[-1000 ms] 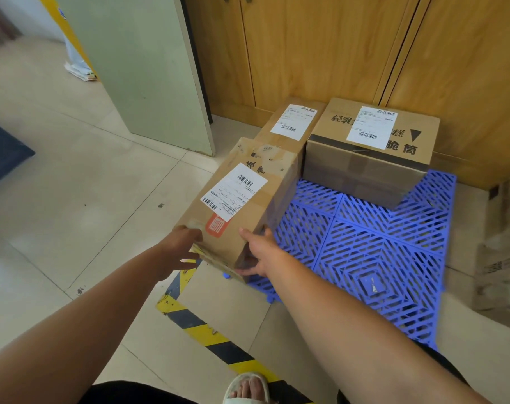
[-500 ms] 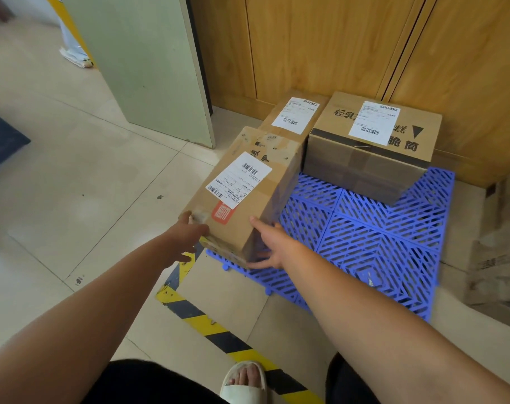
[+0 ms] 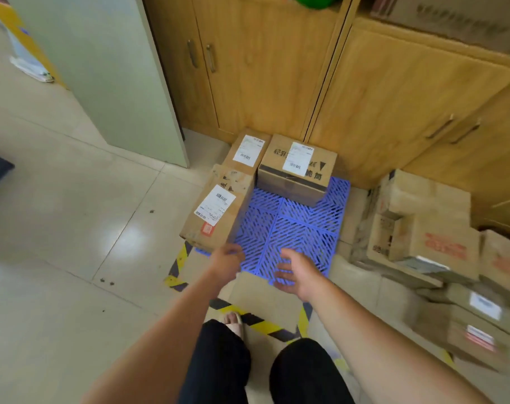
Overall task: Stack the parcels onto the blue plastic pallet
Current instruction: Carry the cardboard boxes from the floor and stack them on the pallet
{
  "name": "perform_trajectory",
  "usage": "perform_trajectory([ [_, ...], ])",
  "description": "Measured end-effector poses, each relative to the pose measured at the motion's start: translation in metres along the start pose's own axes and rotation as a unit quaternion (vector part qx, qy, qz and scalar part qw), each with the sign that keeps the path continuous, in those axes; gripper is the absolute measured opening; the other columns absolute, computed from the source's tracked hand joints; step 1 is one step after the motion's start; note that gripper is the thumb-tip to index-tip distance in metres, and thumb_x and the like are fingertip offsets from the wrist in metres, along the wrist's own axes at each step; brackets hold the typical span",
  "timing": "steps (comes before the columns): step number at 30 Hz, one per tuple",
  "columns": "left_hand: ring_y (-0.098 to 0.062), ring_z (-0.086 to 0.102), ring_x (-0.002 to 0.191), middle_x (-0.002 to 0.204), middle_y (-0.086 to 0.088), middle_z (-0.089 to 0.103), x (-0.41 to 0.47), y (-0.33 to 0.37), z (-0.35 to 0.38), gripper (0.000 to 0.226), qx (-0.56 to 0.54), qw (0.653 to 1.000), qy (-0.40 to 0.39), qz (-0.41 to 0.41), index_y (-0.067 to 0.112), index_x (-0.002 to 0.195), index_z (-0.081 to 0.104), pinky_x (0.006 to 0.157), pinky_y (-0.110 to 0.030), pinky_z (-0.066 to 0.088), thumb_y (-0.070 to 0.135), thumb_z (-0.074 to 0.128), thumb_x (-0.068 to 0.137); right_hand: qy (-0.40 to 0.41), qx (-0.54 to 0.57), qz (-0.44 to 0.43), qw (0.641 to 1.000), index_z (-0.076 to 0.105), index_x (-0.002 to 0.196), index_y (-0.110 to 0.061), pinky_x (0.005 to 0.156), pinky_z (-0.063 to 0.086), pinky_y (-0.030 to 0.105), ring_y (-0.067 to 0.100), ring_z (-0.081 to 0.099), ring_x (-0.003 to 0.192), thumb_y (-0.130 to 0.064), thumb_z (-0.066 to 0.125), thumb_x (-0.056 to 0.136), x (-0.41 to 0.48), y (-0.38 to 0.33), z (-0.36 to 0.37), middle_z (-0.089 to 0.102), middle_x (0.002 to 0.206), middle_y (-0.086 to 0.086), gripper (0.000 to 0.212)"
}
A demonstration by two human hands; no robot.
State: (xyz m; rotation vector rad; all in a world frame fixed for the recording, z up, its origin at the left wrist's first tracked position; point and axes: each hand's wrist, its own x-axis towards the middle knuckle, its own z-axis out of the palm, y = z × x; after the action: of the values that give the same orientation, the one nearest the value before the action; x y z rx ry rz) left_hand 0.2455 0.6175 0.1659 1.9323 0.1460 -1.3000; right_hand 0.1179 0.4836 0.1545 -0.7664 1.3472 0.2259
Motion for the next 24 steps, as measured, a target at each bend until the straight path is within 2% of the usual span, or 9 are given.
perform_trajectory([
  [1, -0.019, 0.053, 0.056, 0.072, -0.007, 0.061, -0.030, 0.009, 0.010, 0.012, -0.027, 0.999, -0.028, -0.019, 0.010, 0.102, 0.058, 0.048, -0.023, 0.037, 0.005, 0.048, 0.100, 0.002, 0.013, 0.000, 1.000, 0.058, 0.103, -0.015, 0.062, 0.052, 0.037, 0.020, 0.058, 0.077, -0.029, 0.053, 0.100, -0.033, -0.003, -0.013, 0.060, 0.098, 0.008, 0.015],
  [3, -0.013, 0.046, 0.042, 0.054, 0.001, 0.057, -0.089, 0.024, 0.032, 0.033, -0.087, 0.990, -0.088, -0.070, 0.013, 0.079, 0.060, 0.039, -0.015, 0.029, 0.009, 0.038, 0.103, 0.020, 0.035, -0.007, 0.999, 0.058, 0.107, -0.014, 0.060, 0.052, 0.035, 0.019, 0.059, 0.073, -0.027, 0.054, 0.099, -0.100, -0.006, -0.045, 0.061, 0.097, 0.008, 0.015],
  [5, -0.013, 0.050, 0.055, 0.062, 0.003, 0.059, -0.149, 0.042, 0.055, 0.043, -0.061, 0.985, -0.124, -0.099, 0.018, 0.068, 0.063, 0.045, -0.017, 0.038, 0.015, 0.037, 0.102, 0.045, 0.053, -0.020, 0.997, 0.058, 0.107, -0.013, 0.061, 0.052, 0.035, 0.018, 0.059, 0.069, -0.025, 0.056, 0.098, -0.164, -0.007, -0.081, 0.062, 0.092, 0.007, 0.015],
  [8, -0.017, 0.056, 0.072, 0.087, -0.002, 0.060, -0.241, 0.069, 0.101, 0.019, 0.022, 0.990, -0.126, -0.055, 0.021, 0.088, 0.057, 0.065, -0.027, 0.045, 0.014, 0.044, 0.101, 0.092, 0.089, -0.042, 0.991, 0.059, 0.104, -0.014, 0.067, 0.052, 0.036, 0.019, 0.060, 0.069, -0.024, 0.057, 0.097, -0.251, -0.003, -0.144, 0.063, 0.091, 0.008, 0.012],
  [12, -0.016, 0.052, 0.066, 0.081, -0.002, 0.056, -0.307, 0.091, 0.166, 0.024, 0.044, 0.985, -0.166, -0.034, 0.020, 0.088, 0.056, 0.058, -0.025, 0.039, 0.010, 0.040, 0.103, 0.137, 0.164, -0.081, 0.973, 0.060, 0.109, -0.012, 0.068, 0.052, 0.035, 0.021, 0.061, 0.072, -0.022, 0.055, 0.099, -0.322, 0.021, -0.228, 0.064, 0.088, 0.008, 0.015],
  [16, -0.016, 0.060, 0.071, 0.086, -0.003, 0.064, -0.330, 0.089, 0.226, 0.013, 0.121, 0.977, -0.176, 0.026, 0.016, 0.108, 0.063, 0.067, -0.027, 0.049, 0.018, 0.056, 0.098, 0.180, 0.270, -0.090, 0.942, 0.059, 0.113, -0.008, 0.070, 0.049, 0.037, 0.026, 0.059, 0.083, -0.016, 0.054, 0.099, -0.356, 0.056, -0.294, 0.062, 0.098, 0.013, 0.017],
  [19, -0.018, 0.062, 0.076, 0.088, -0.003, 0.065, -0.341, 0.087, 0.264, 0.013, 0.163, 0.967, -0.193, 0.044, 0.017, 0.107, 0.065, 0.072, -0.030, 0.051, 0.018, 0.056, 0.098, 0.192, 0.340, -0.089, 0.916, 0.059, 0.117, -0.007, 0.073, 0.050, 0.038, 0.029, 0.060, 0.092, -0.017, 0.057, 0.098, -0.368, 0.082, -0.324, 0.063, 0.110, 0.017, 0.022],
  [22, -0.022, 0.066, 0.088, 0.098, -0.006, 0.068, -0.346, 0.086, 0.296, 0.012, 0.171, 0.962, -0.210, 0.042, 0.019, 0.102, 0.066, 0.083, -0.037, 0.054, 0.019, 0.055, 0.098, 0.198, 0.386, -0.085, 0.897, 0.059, 0.123, -0.007, 0.087, 0.052, 0.042, 0.029, 0.061, 0.100, -0.020, 0.058, 0.099, -0.374, 0.096, -0.344, 0.065, 0.118, 0.017, 0.027],
  [24, -0.024, 0.068, 0.094, 0.102, -0.007, 0.069, -0.349, 0.091, 0.314, 0.014, 0.176, 0.958, -0.222, 0.046, 0.019, 0.104, 0.066, 0.077, -0.034, 0.055, 0.019, 0.054, 0.098, 0.200, 0.414, -0.081, 0.885, 0.058, 0.125, -0.006, 0.094, 0.050, 0.044, 0.029, 0.060, 0.103, -0.020, 0.054, 0.101, -0.376, 0.094, -0.358, 0.064, 0.121, 0.017, 0.028],
])
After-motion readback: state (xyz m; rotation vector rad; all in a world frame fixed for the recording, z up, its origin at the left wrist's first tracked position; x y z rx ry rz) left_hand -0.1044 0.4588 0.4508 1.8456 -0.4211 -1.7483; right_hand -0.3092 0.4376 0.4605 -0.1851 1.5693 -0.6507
